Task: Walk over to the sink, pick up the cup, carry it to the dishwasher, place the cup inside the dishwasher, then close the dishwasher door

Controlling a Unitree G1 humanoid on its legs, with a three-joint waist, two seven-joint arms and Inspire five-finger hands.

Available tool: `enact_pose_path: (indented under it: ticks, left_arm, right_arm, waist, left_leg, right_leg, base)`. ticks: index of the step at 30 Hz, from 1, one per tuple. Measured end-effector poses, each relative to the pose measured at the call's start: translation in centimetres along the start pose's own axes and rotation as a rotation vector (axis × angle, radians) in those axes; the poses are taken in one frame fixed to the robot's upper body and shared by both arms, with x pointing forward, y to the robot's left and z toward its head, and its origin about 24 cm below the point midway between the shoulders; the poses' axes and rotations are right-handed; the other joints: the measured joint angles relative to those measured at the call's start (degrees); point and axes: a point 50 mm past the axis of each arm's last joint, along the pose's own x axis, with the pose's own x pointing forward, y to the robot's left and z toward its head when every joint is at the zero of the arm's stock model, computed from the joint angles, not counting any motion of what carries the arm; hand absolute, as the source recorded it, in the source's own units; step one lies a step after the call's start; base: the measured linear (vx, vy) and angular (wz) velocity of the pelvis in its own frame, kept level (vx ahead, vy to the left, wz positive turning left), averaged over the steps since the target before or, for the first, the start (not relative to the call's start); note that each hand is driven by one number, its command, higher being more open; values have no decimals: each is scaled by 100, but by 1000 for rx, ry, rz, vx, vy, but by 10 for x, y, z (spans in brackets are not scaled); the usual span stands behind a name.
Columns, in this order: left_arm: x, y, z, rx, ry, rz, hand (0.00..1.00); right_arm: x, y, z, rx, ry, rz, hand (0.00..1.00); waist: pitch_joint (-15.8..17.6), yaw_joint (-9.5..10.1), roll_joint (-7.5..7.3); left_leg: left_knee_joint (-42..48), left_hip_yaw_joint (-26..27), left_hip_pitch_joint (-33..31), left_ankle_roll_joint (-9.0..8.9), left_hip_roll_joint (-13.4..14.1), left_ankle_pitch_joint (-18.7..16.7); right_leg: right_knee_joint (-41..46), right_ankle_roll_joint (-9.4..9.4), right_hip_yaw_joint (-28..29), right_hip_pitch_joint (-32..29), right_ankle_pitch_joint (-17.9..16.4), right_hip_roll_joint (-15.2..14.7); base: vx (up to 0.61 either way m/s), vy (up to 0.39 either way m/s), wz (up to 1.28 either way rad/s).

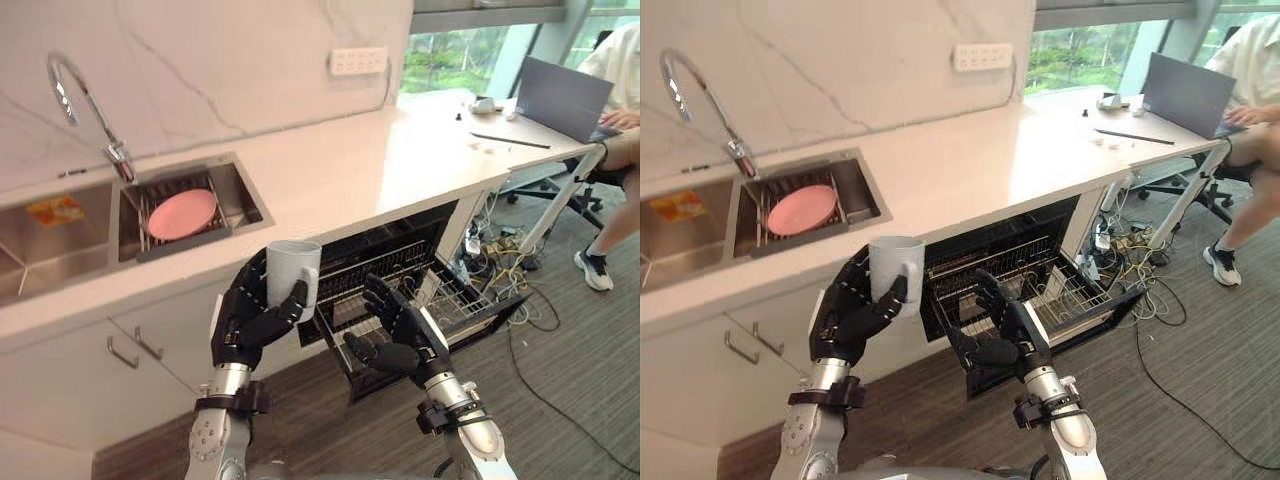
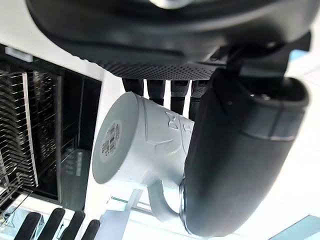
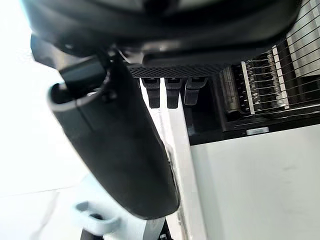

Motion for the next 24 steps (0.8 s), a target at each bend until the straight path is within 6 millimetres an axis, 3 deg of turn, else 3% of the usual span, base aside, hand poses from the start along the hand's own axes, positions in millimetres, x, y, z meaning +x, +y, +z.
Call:
enact_pose_path:
  ticks: [3, 7, 8, 13, 16, 19, 24]
  left_arm:
    - [1, -7, -2, 26, 14, -40, 30]
    - [7, -14, -3, 58, 12, -68, 30]
    - [13, -12, -12, 63, 33, -25, 30]
    - [14, -12, -12, 56, 27, -15, 30]
    - [13, -10, -15, 57, 35, -6, 30]
    - [13, -24, -24, 37, 70, -109, 30]
    - [17, -35, -24, 10, 59, -174, 30]
  right_arm:
    - [-7, 8, -4, 55, 4, -4, 90]
    - [-4, 17, 8, 67, -56, 12, 90]
    - [-4, 27, 18, 84, -105, 41, 90]
    - [-7, 28, 21, 83, -116, 39, 90]
    - [-3, 31, 30, 98, -157, 75, 90]
    - [1, 34, 42, 143, -225, 63, 90]
    - [3, 30, 44, 171, -239, -9, 90]
  waist:
    - [-58, -130, -201]
    - [-41, -178, -248]
    - [-180, -225, -321]
    - [-279, -226, -319]
    - [-285, -190, -326]
    - [-305, -218, -359]
    - [-330, -231, -385]
  left_leg:
    - [-540, 277, 357, 90, -245, 158]
    - [-899, 497, 645, 125, -338, 208]
    - [-1023, 666, 808, 92, -275, 252]
    - [-1028, 698, 809, 84, -251, 256]
    - [-1090, 999, 922, 79, -207, 255]
    - [-1101, 1053, 940, 70, -204, 261]
    - [-1100, 1104, 952, 67, -202, 262]
  right_leg:
    - [-21, 177, 96, 10, 71, -237]
    - [-41, 227, 150, 44, 65, -299]
    - [-536, 224, 252, 278, 313, -203]
    - [-583, 213, 285, 281, 350, -165]
    - [-684, 198, 554, 286, 451, -103]
    - [-799, 194, 622, 318, 548, -92]
    - [-868, 201, 670, 338, 603, -89]
  base:
    - [141, 143, -33]
    - [60, 51, -30]
    - [-14, -81, -41]
    - [-6, -34, -10]
    - [-20, -12, -45]
    - [-17, -21, -14]
    - [-25, -16, -6]
